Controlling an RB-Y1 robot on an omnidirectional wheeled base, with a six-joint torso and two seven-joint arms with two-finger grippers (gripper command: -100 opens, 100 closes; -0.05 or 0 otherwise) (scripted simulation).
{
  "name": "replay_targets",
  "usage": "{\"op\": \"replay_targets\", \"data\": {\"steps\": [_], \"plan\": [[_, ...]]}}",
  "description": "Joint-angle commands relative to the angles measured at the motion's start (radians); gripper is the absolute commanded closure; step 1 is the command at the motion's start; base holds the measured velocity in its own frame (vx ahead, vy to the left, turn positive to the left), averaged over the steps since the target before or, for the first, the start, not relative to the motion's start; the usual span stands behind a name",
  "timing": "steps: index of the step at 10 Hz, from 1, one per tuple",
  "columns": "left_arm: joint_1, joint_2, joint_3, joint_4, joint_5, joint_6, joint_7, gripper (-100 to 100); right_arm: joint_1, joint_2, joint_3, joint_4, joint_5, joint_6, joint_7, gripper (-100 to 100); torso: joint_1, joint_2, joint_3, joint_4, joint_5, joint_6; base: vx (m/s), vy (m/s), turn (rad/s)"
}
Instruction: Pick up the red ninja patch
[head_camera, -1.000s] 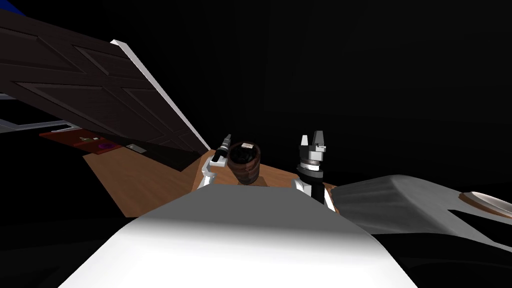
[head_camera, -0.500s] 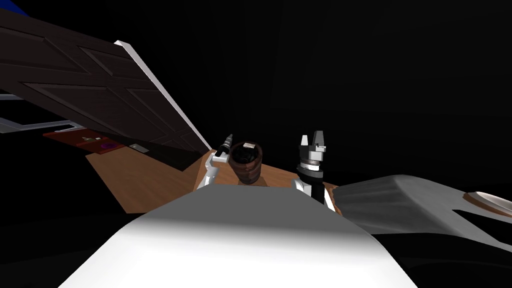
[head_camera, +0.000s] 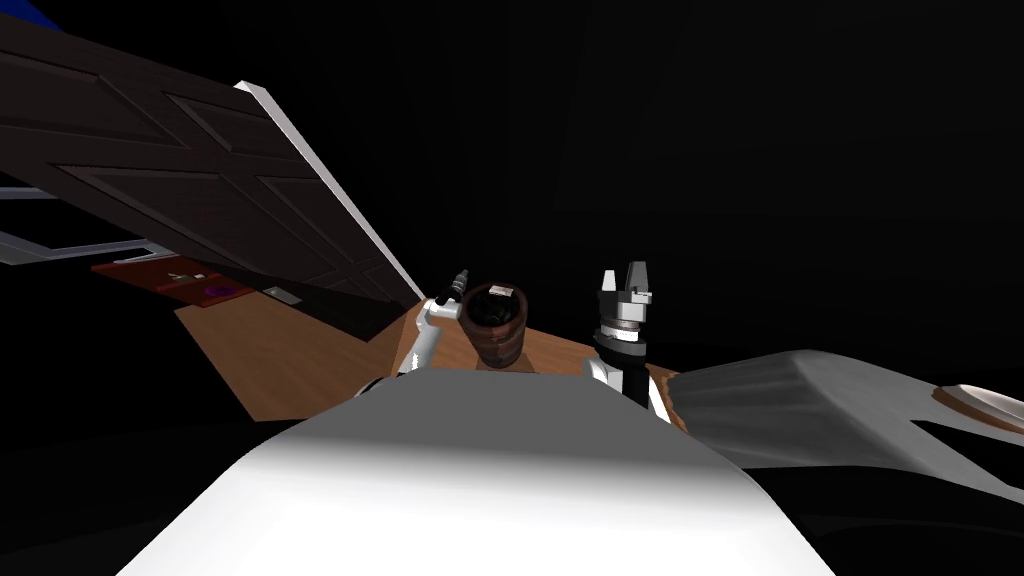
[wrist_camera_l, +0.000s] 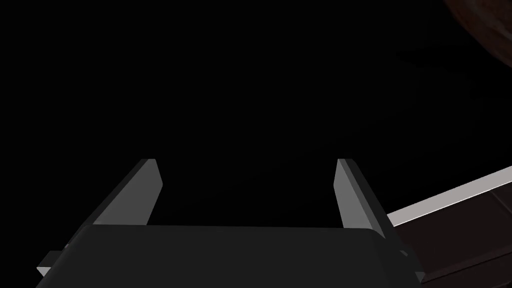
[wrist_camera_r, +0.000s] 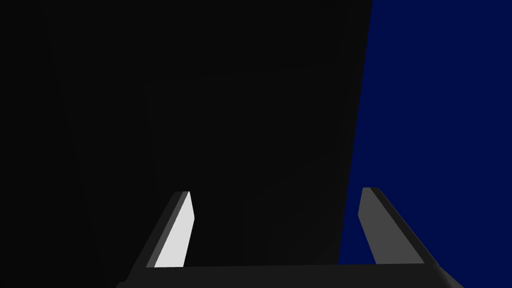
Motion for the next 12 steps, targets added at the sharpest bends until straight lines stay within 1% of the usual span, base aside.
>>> {"op": "replay_targets", "data": {"steps": [1,2,3,4,5,6,7,8,9,10,11,12], "plan": [[-0.026,0.001,-0.001,0.020,0.004,0.050,0.001,-100,0.000,0.000,0.000,0.000,0.000,0.000,0.000,0,0.000,0.000,0.000,0.000,0.000,0.000,-0.013,0.053,-0.001],[-0.026,0.001,-0.001,0.020,0.004,0.067,0.001,-100,0.000,0.000,0.000,0.000,0.000,0.000,0.000,0,0.000,0.000,0.000,0.000,0.000,0.000,-0.002,0.027,-0.005],[-0.073,0.002,-0.003,0.065,0.012,0.104,0.003,-100,0.000,0.000,0.000,0.000,0.000,0.000,0.000,0,-0.001,0.000,0.000,0.000,0.000,0.000,-0.004,0.047,0.021],[-0.079,0.002,-0.003,0.073,0.012,0.133,0.003,-100,0.000,0.000,0.000,0.000,0.000,0.000,0.000,0,0.000,0.000,0.000,0.000,0.000,0.000,-0.006,0.053,0.002],[-0.079,0.002,-0.003,0.073,0.012,0.142,0.003,-100,0.000,0.000,0.000,0.000,0.000,0.000,0.000,0,0.000,0.000,0.000,0.000,0.000,0.000,-0.002,0.027,-0.004],[-0.123,0.002,-0.005,0.117,0.021,0.182,0.006,-100,0.000,0.000,0.000,0.000,0.000,0.000,0.000,0,-0.001,0.000,0.000,0.000,0.000,0.000,0.000,0.041,0.021],[-0.129,0.002,-0.005,0.127,0.021,0.215,0.006,-100,0.000,0.000,0.000,0.000,0.000,0.000,0.000,0,-0.001,0.000,0.000,0.000,0.000,0.000,0.000,0.040,0.003],[-0.165,0.003,-0.008,0.152,0.030,0.249,0.009,-100,0.000,0.000,0.000,0.000,0.000,0.000,0.000,0,-0.001,-0.001,0.000,0.000,0.000,0.000,-0.003,0.055,0.020],[-0.177,0.003,-0.008,0.179,0.030,0.277,0.009,-100,0.000,0.000,0.000,0.000,0.000,0.000,0.000,0,0.000,-0.001,0.000,0.000,0.000,0.000,0.001,0.045,0.002],[-0.177,0.003,-0.008,0.179,0.030,0.287,0.009,-100,0.000,0.000,0.000,0.000,0.000,0.000,0.000,0,0.000,-0.001,0.000,0.000,0.000,0.000,0.005,0.017,-0.002],[-0.222,0.003,-0.012,0.231,0.040,0.324,0.013,-100,0.000,0.000,0.000,0.000,0.000,0.000,0.000,0,-0.002,-0.001,0.000,0.000,0.000,0.000,0.009,0.021,0.026],[-0.222,0.003,-0.012,0.232,0.040,0.349,0.013,-100,0.000,0.000,0.000,0.000,0.000,0.000,0.000,0,-0.002,-0.001,-0.001,0.000,0.000,0.000,0.008,0.025,0.007]]}}
